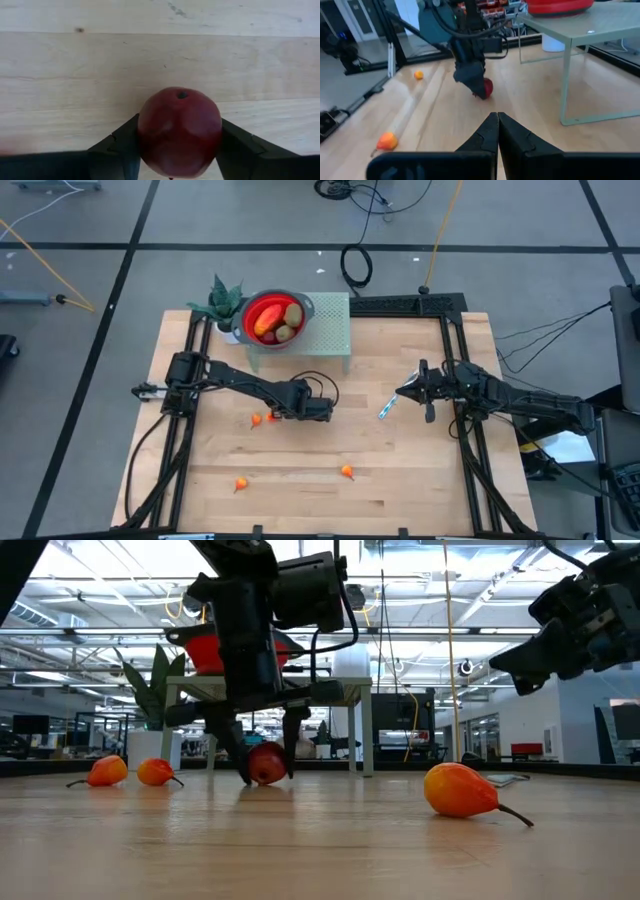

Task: Pick & Place Fruit
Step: Put the pomegranate into the red strainer bowl on the shelf

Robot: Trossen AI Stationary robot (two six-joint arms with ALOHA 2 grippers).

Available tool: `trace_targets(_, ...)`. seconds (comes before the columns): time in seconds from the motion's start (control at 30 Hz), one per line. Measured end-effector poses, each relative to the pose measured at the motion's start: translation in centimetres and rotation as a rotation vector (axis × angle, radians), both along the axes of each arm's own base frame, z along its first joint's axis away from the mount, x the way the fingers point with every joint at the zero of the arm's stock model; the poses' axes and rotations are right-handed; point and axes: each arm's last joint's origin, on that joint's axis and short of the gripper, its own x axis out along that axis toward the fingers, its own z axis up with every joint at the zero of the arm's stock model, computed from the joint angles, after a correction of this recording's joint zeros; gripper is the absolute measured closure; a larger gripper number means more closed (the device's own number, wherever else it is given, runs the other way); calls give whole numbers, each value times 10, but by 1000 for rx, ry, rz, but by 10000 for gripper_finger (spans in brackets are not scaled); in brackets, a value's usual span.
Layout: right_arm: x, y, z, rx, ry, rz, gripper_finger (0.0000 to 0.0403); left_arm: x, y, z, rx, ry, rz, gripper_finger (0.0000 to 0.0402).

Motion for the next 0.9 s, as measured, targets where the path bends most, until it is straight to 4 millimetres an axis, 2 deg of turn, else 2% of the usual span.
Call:
trace_targets(0.17, 2, 0, 7, -26, -96, -1, 403, 0, 0, -1, 17, -3, 2, 223)
trace_targets(0.37, 2, 0, 8, -28, -106, 3, 403, 0, -1, -1, 9, -2, 1, 199)
trace_targets(0.63, 2, 0, 8, -29, -110, 3, 403, 2, -1, 0, 7, -6, 7, 218)
trace_targets(0.9, 2, 0, 9, -30, -114, 3, 403, 2, -1, 1, 7, -5, 3, 210)
